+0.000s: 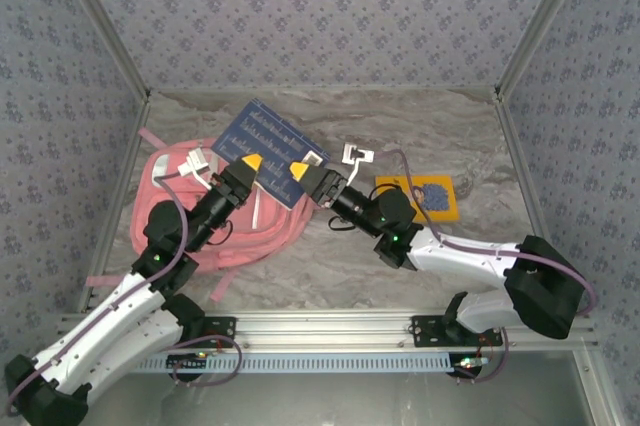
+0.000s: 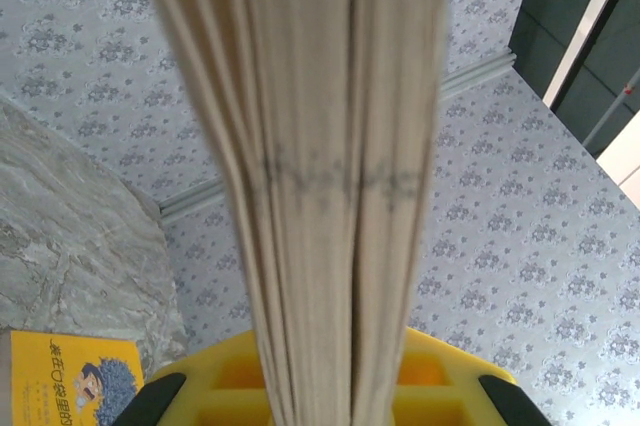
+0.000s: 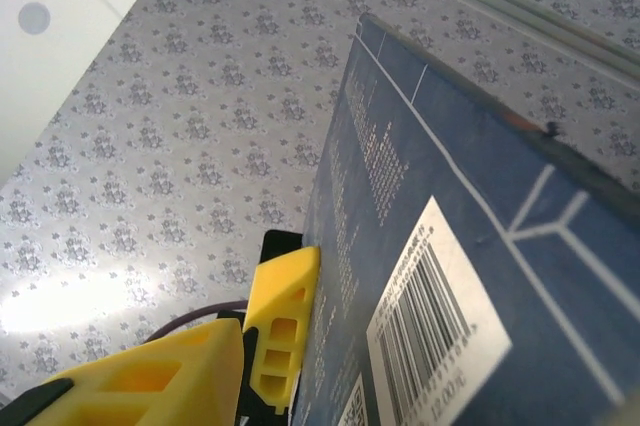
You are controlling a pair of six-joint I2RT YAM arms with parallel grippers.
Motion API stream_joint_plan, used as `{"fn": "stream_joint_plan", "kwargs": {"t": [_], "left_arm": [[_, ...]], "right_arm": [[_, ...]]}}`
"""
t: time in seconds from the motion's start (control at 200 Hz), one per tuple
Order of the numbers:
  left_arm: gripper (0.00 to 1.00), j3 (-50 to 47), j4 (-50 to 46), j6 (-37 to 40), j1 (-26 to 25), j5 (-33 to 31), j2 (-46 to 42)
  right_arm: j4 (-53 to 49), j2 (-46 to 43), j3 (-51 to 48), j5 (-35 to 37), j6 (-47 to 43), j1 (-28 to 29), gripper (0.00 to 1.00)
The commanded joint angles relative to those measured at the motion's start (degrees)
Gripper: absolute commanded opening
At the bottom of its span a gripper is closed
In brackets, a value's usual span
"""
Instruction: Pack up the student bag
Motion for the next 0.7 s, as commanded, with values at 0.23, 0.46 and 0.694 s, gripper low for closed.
{"fn": "stream_joint_plan", "kwargs": {"t": [0.23, 0.46, 0.694], "left_arm": [[0.00, -1.49, 3.85, 0.52, -0.48, -2.30, -0.63], [0.00, -1.57, 2.78, 1.12, -0.67, -3.02, -1.10], [0.37, 1.74, -13.30, 6.62, -0.65, -5.48, -3.62]], "right_arm": [[6.43, 2.50, 1.51, 1.81, 1.74, 1.13, 0.32], [3.01, 2.24, 1.62, 3.80, 1.37, 1.38, 0.02], [-10.01, -5.41, -1.59, 6.34, -3.30, 0.53, 0.00]]}}
